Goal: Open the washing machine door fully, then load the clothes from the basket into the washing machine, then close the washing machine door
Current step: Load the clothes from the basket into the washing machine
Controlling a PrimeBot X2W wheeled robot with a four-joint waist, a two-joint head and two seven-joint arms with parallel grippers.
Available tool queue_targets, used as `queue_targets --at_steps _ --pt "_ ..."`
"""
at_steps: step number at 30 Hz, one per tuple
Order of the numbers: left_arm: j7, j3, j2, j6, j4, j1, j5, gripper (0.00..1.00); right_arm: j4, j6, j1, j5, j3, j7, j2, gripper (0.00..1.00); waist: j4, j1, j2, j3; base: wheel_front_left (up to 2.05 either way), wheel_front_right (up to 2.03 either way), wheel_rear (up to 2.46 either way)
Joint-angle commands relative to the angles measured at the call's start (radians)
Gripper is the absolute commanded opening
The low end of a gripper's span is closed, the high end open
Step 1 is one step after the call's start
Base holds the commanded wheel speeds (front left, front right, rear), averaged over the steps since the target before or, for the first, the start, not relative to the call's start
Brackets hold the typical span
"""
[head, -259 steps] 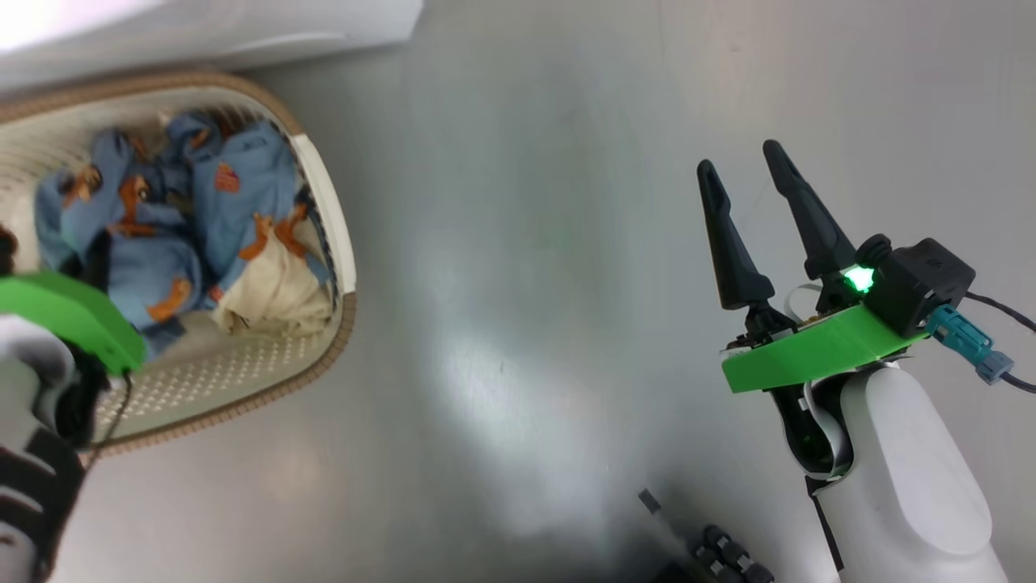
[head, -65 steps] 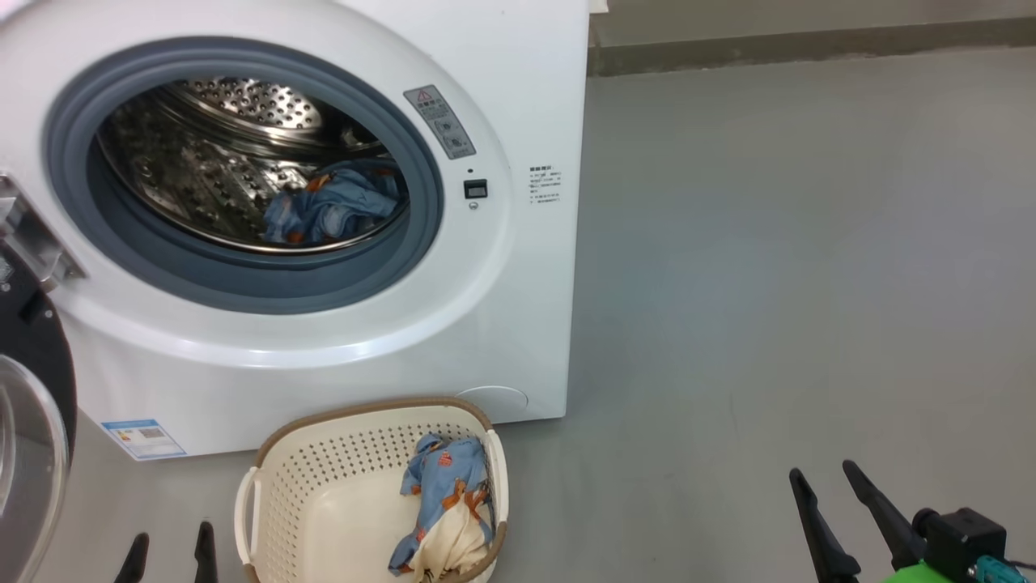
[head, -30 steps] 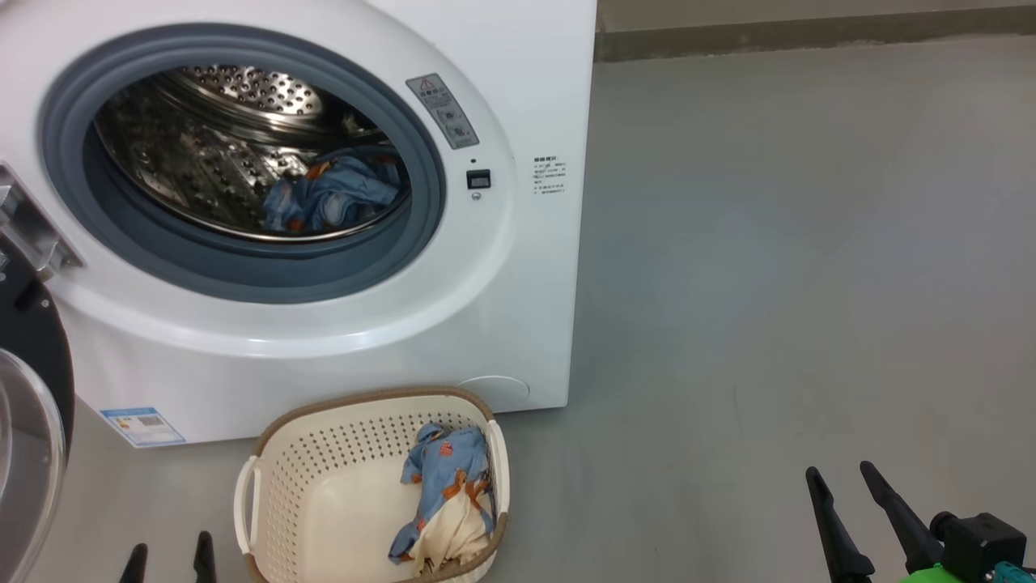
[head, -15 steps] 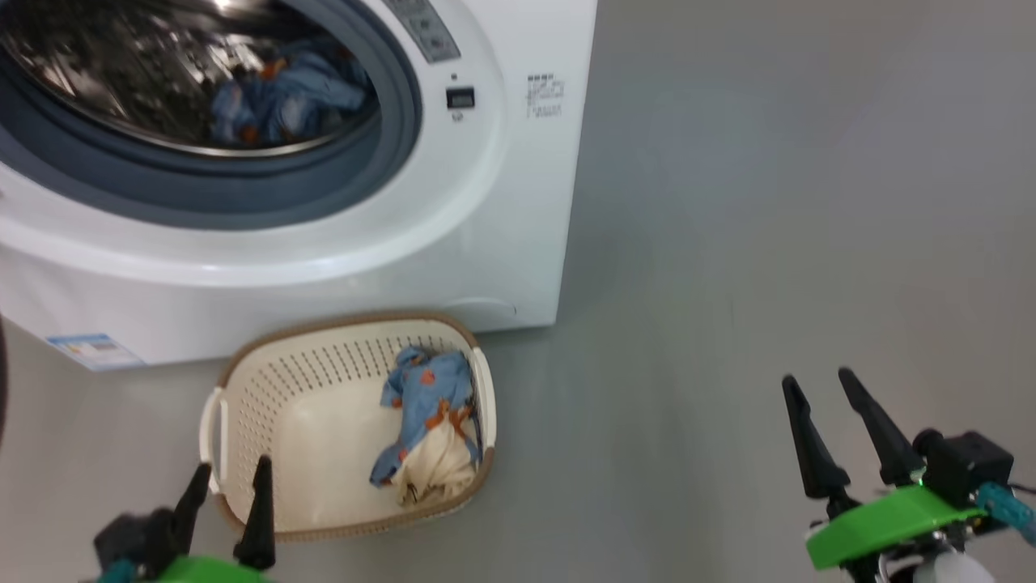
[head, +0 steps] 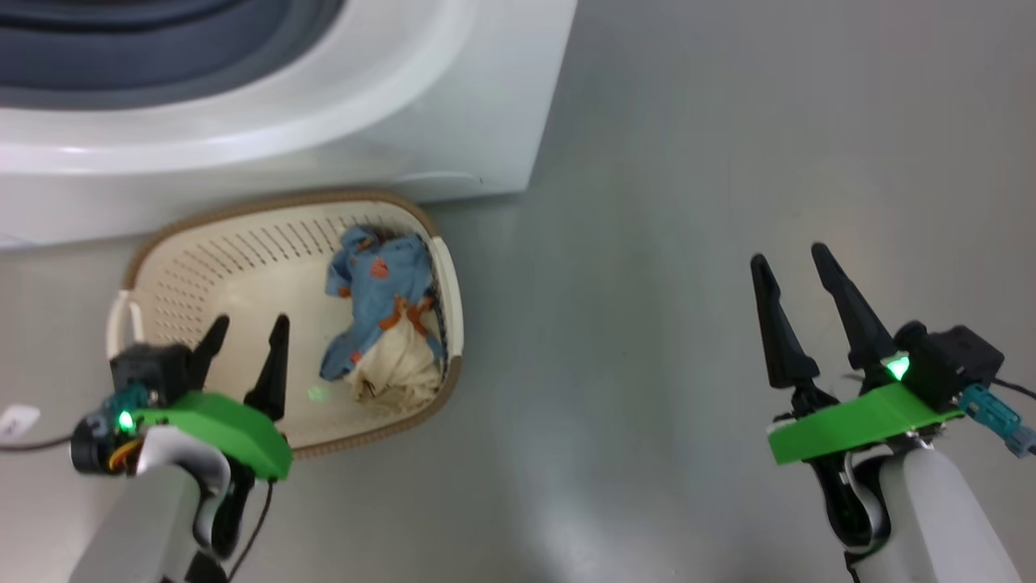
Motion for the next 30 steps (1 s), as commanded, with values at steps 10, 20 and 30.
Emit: queue_targets --at_steps 10,20,30 --pt "-0.006 -0.178 0.091 -0.001 0.137 -0.212 -0.147 1.0 -0.045 0.002 -0.079 -0.011 0.067 -0.005 0.039 1.0 -0.116 0.0 -0.0001 0.239 0.0 0.0 0.0" --pt "-0.001 -0.464 0.164 -0.001 0.21 -0.313 -0.376 1.0 -0.061 0.002 -0.081 -0.009 0.088 -0.005 0.052 1.0 -0.177 0.0 -0.0001 0.302 0.0 0.0 0.0" --pt "-0.003 -0.703 0.233 -0.001 0.289 -0.452 -0.578 1.0 -0.095 0.002 -0.074 -0.014 0.098 -0.005 0.056 1.0 -0.21 0.0 -0.0001 0.347 0.0 0.0 0.0"
